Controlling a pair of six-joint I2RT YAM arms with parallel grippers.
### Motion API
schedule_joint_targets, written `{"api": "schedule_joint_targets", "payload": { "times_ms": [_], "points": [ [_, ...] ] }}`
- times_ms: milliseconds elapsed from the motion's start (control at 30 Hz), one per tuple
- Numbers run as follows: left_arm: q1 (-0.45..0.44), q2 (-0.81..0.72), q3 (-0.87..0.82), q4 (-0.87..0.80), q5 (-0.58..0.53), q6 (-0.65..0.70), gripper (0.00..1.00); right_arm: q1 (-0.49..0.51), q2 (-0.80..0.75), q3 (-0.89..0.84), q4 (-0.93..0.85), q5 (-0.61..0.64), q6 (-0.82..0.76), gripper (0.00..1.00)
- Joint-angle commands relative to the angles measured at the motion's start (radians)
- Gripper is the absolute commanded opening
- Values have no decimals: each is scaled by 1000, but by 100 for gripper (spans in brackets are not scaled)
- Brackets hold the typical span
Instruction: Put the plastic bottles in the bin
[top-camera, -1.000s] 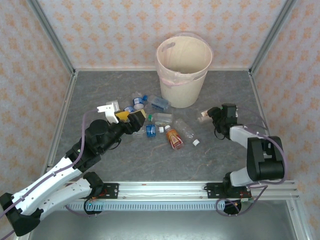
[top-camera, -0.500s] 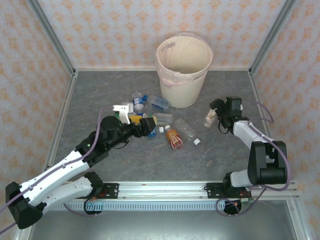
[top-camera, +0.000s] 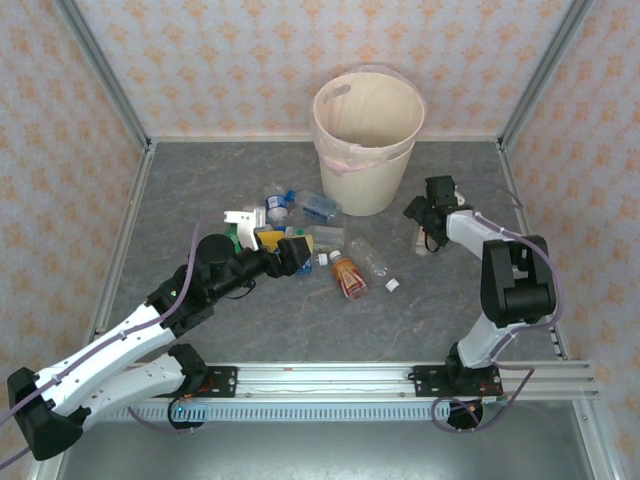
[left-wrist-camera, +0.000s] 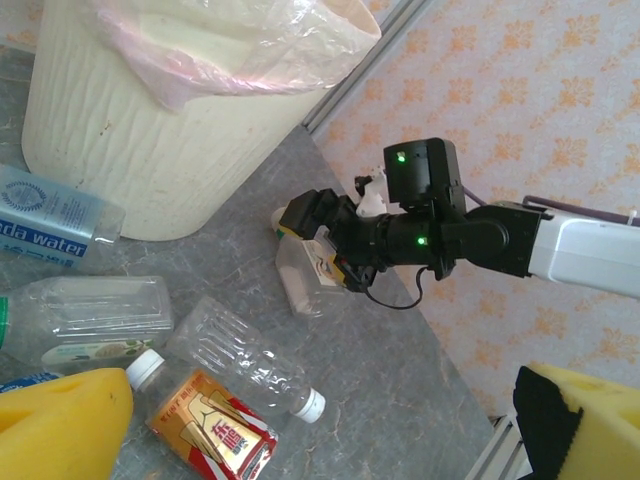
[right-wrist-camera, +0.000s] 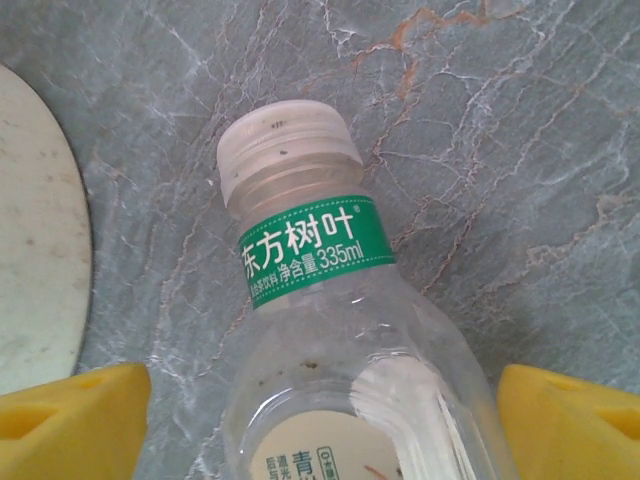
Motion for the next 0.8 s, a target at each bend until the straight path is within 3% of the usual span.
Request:
{"api": "schedule_joint_targets", "payload": {
  "times_ms": [0,367,567,767],
  "points": [
    [-5,-23,7,6,8,27,99,6,37,49,-106,105,-67,85],
    [-4,-29,-6,5,3,27,99,40,68,85,-176,160,-147,82],
    [-4,-28,-6,6,5,27,99,46,67,83,-182,155,-163,74],
    [-5,-28,-6,5,6,27,99,57,60,69,-186,157,-176,75]
  ]
}}
